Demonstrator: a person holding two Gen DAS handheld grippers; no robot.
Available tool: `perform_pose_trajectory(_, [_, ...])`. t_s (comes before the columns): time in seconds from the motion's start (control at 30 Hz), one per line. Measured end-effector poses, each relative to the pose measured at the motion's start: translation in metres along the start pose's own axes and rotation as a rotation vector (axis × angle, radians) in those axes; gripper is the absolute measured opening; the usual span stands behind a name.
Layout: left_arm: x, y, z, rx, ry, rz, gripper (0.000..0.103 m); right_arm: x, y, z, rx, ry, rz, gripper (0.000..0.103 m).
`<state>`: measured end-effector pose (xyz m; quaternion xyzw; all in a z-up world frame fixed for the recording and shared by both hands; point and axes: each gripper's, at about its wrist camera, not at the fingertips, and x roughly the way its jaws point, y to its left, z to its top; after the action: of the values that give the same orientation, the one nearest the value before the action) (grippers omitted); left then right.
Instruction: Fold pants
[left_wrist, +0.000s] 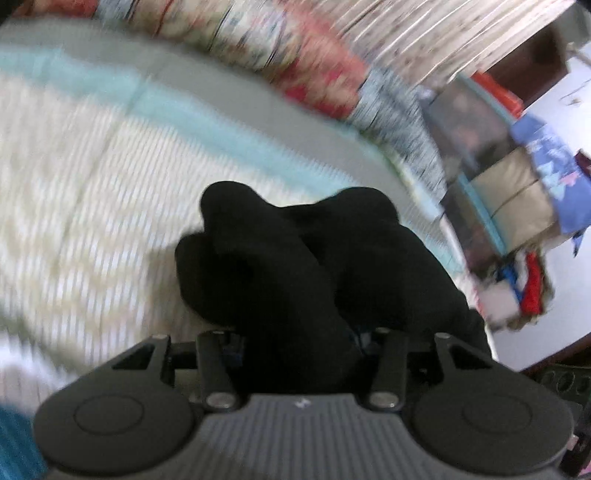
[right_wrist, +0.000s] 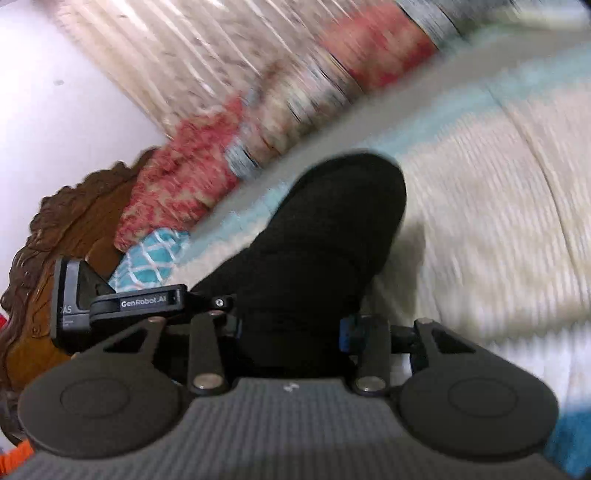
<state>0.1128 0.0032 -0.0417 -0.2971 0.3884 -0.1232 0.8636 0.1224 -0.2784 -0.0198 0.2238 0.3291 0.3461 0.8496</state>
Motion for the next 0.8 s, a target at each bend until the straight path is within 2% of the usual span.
perform_pose_trajectory(0.1, [-0.002,-0.014,0.047,0.050,-0.088,-0.013,0.043,0.018,0.004,0.047,-0.086,-0.073,0.021,0.044])
perform_pose_trajectory(0.2, [0.011,-0.028,0.089,0.128,-0.164,0.035,0.044,0.048,0.000,0.083,-0.172,-0.127,0.015,0.044])
perform_pose_trajectory(0.37, [0.067,-0.034,0.148,0.177,-0.196,0.125,0.043,0.092,-0.034,0.117,-0.194,-0.165,-0.031,0.044])
perform_pose_trajectory(0.5, [0.111,-0.020,0.168,0.163,-0.176,0.165,0.043,0.136,-0.063,0.134,-0.117,-0.165,-0.085,0.044])
perform_pose_trajectory(0.6, [0.151,-0.003,0.179,0.140,-0.128,0.207,0.043,0.158,-0.086,0.132,-0.050,-0.131,-0.133,0.044])
perform_pose_trajectory(0.67, [0.177,0.009,0.177,0.137,-0.075,0.244,0.044,0.172,-0.100,0.125,-0.008,-0.095,-0.175,0.044])
perform_pose_trajectory(0.73, [0.197,0.013,0.171,0.177,-0.044,0.303,0.047,0.184,-0.115,0.114,0.042,-0.050,-0.235,0.045])
perform_pose_trajectory(0.8, [0.204,0.013,0.165,0.209,-0.055,0.321,0.053,0.187,-0.122,0.106,0.068,-0.042,-0.270,0.049])
